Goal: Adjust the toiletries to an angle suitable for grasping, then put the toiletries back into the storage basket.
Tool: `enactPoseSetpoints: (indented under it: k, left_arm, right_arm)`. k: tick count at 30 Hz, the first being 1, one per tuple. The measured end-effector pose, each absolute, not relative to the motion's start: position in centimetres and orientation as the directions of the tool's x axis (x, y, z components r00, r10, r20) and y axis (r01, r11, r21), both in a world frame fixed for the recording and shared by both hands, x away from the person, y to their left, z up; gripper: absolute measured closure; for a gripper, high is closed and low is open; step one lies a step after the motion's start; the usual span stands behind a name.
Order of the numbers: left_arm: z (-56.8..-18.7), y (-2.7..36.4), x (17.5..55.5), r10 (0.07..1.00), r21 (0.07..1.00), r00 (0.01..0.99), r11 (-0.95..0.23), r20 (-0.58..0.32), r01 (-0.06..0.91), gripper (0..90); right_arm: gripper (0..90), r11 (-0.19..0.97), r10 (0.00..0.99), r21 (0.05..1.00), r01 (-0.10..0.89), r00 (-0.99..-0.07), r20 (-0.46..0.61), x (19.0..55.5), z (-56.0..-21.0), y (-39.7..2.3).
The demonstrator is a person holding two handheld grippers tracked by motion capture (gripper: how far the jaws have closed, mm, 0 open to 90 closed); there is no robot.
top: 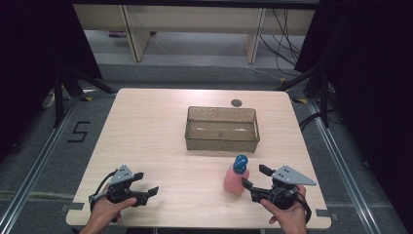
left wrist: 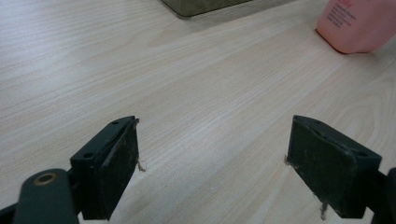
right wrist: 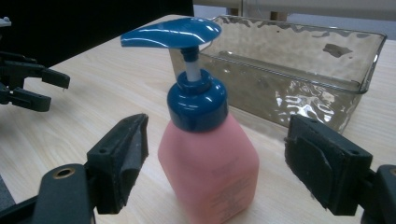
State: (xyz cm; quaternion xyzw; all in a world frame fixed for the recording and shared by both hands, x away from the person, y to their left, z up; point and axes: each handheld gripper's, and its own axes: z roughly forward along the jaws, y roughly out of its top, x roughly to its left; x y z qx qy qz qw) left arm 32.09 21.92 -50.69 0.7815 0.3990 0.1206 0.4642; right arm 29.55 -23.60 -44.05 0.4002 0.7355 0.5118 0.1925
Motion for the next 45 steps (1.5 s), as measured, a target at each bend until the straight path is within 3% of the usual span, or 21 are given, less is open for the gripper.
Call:
enactPoseSetpoints:
  k: [14,29,45]
  left_arm:
    - [-50.6,22.0,32.0,0.742,0.821,0.646,-0.250,-0.177,0.513,15.9]
    - [-50.6,22.1,31.9,0.733,0.825,0.657,-0.252,-0.178,0.505,15.9]
    - [-50.7,22.1,31.8,0.736,0.831,0.652,-0.239,-0.184,0.503,15.9]
  right_arm:
    - [22.5,0.205,0.768,0.916,0.344,-0.637,0.067,30.4,-43.8,-22.6]
    - [23.9,0.230,0.769,0.904,0.360,-0.637,0.058,31.2,-43.5,-21.9]
    - [34.6,0.230,0.754,0.909,0.348,-0.654,0.060,32.9,-44.3,-20.9]
